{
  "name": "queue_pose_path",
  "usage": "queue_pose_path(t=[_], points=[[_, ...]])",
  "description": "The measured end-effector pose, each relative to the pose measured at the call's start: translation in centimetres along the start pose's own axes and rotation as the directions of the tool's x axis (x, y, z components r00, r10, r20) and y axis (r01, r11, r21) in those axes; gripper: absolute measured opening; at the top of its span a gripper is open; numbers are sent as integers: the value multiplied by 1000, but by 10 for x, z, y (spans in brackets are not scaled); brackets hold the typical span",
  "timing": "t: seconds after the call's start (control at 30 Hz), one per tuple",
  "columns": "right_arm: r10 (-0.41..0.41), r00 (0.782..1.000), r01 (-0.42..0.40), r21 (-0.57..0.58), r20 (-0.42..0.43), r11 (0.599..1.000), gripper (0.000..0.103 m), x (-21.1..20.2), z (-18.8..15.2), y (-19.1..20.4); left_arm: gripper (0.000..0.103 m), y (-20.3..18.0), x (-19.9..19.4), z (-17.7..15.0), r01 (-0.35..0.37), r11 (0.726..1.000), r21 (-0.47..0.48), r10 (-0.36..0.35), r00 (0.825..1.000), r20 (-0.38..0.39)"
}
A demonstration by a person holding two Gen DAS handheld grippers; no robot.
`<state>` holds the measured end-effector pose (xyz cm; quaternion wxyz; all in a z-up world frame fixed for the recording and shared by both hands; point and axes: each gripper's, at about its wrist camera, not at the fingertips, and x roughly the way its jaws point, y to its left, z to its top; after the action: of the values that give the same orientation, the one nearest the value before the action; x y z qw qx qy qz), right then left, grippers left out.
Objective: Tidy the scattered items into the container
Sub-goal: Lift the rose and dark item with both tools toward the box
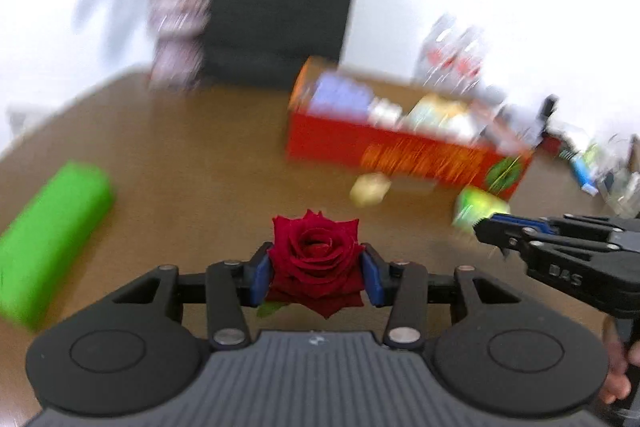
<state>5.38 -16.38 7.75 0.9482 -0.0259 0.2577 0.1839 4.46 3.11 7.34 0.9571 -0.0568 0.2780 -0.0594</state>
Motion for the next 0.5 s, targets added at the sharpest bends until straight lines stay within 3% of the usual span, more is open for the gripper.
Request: queue_pose_path(t=[0.07,0.17,0.27,0.33,0.37,0.43,0.5], points=[[-30,996,30,4,80,1000,10,-26,24,-10,46,-13,-7,30,26,999,31,-29,996,85],[-87,979,92,-18,187,996,10,-55,77,-28,46,-34,-5,93,71,994,82,-83,985,148],[-123,975,122,17,187,992,10,-54,133,-56,49,-61,25,152,92,986,136,-111,983,143],[-97,991,89,90,92,992,10,-32,164,-85,49,-76,72,180,124,981,147,-127,992,5],[-78,997,74,142,22,987,10,-12,177,-102,48,-79,100,190,148,982,115,-138,986,-90],[-39,994,62,231,-105,971,10,29,192,-131,47,-79,159,200,165,986,14,-155,950,-269],[-20,979,84,308,-205,948,10,68,193,-153,45,-77,206,196,124,992,-34,-128,920,-371]])
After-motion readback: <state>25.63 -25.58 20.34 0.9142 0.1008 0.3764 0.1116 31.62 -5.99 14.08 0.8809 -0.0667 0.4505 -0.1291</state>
